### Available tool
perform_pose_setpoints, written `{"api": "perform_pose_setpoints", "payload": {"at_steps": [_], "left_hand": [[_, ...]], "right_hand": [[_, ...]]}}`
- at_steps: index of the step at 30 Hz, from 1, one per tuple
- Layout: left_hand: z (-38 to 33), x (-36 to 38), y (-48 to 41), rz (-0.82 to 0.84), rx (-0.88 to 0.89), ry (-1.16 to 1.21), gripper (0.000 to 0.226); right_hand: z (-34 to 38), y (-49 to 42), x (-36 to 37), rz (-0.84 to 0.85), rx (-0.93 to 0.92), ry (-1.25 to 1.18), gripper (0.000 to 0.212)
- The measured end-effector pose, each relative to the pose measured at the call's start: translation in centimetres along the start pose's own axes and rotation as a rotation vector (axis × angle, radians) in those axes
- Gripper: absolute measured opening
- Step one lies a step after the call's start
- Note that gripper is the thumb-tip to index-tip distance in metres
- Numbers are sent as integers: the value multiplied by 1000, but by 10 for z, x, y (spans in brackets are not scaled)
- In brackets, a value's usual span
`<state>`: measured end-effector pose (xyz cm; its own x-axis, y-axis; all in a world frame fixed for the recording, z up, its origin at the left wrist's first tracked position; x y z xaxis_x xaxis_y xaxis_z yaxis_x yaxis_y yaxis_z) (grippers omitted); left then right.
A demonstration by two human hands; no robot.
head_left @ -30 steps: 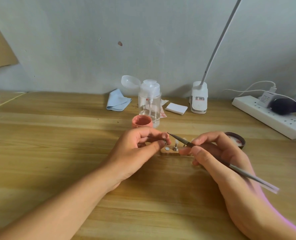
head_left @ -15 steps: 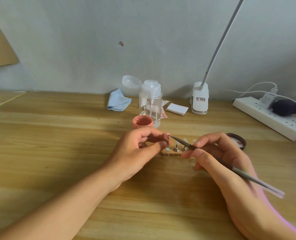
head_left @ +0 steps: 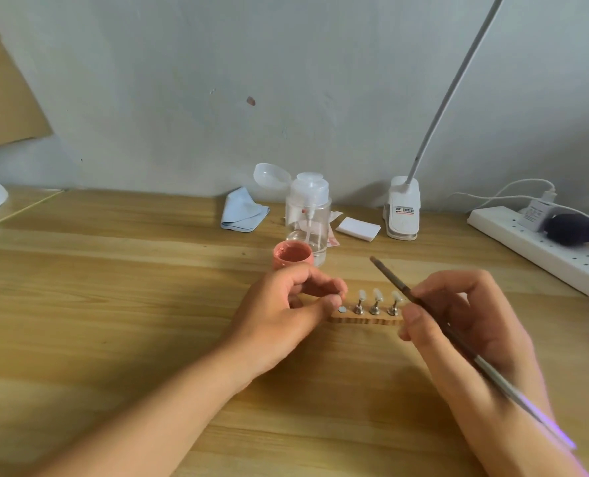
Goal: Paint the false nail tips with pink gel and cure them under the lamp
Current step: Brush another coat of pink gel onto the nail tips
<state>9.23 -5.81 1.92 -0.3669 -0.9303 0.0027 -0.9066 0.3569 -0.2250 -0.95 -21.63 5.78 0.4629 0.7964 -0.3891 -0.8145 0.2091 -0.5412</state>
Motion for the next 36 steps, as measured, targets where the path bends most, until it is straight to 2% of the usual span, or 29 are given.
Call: {"api": "perform_pose_setpoints", "payload": {"at_steps": [3,6,10,15,20,25,27,32,36], "left_hand": [[0,0,-1,9,5,4,22],[2,-2,-3,-18,11,-44,21],[2,-3,-4,-50,11,-97,24],[-1,0,-2,-11,5,-105,14],[-1,-2,-1,-8,-9,-175,10],[2,-3,-3,-19,4,-173,18],[3,-3,-3,-15,16,-152,20],[2,-4,-4,-15,41,-104,19],[2,-2,-4,12,40,-98,19]], "right_hand": [[6,-6,-2,7,16,-32,5],[14,-21,0,72,44,-47,12],[27,-64,20,202,109,23,2],[33,-114,60,336,97,327,6],[13,-123,86,327,97,572,11],[12,-118,91,338,75,646,14],[22,-116,76,250,54,564,12],[16,-72,20,-6,153,-25,9],[-9,-20,7,13,267,-281,14]]}}
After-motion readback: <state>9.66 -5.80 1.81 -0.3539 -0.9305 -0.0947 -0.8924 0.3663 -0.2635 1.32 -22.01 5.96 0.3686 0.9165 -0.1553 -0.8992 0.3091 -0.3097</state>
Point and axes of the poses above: each hand's wrist, its own y-axis away from the middle knuckle, its own x-axis out of the palm, z = x × y, the point moved 8 cm from there along -y, towards the middle knuckle, and after that the axes turned 15 degrees about y, right-handed, at the moved point
